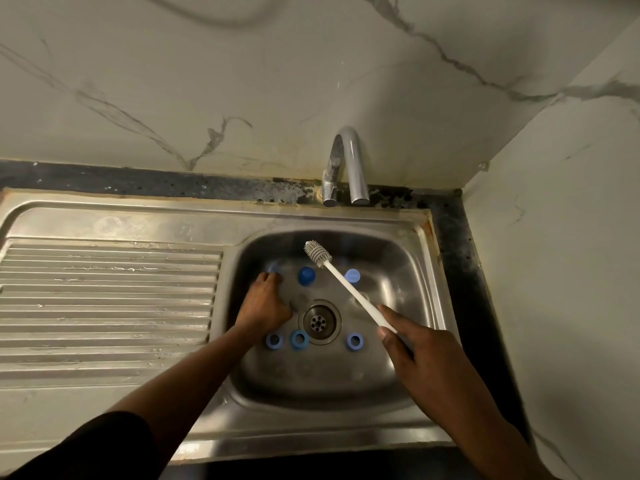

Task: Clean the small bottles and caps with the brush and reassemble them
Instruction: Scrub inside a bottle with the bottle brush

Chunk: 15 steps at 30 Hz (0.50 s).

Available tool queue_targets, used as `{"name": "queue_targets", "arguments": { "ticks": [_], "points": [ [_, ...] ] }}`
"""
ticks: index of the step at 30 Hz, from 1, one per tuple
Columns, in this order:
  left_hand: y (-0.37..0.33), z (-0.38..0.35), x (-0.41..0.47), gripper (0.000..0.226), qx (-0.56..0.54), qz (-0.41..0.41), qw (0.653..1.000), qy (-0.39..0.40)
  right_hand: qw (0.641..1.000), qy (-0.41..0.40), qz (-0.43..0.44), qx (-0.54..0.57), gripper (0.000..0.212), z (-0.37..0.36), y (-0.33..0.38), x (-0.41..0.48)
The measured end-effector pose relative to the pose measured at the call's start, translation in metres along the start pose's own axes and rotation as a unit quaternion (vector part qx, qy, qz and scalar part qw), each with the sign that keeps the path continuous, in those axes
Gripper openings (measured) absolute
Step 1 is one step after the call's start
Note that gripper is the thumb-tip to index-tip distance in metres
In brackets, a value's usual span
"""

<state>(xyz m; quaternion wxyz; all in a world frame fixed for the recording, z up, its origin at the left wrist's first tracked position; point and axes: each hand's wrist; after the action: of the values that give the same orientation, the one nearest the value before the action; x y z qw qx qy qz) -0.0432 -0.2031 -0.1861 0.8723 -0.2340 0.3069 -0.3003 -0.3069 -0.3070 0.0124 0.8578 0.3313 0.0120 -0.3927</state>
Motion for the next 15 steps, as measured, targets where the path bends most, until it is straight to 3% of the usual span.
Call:
{"name": "queue_targets", "arguments": {
  "ticks": [3,11,15],
  "points": [
    [0.009,-0.010,-0.005,0.077,0.023,0.026,0.999,0.017,1.000,-0.004,0.006,0.002,0.046,-0.001,0.000,-0.001],
    [0.008,0.005,-0.014,0.040,0.001,-0.001,1.000,-0.024,1.000,-0.010,0.020,0.013,0.046,0.000,0.001,-0.009],
    [-0.003,0.033,-0.031,0.044,-0.018,-0.026,0.997,-0.065,0.999,-0.005,0.038,0.014,0.046,0.000,0.007,-0.014]
  ]
}}
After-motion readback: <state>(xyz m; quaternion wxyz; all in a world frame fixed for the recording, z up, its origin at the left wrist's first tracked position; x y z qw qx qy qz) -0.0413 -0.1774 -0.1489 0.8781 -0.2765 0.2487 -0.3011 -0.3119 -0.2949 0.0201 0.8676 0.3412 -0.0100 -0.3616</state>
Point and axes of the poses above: each hand's wrist, its own x-axis towards the middle knuckle, its own z-axis out of the back of the hand, y = z × x, and after that the axes turned 1 degree about y, right-handed
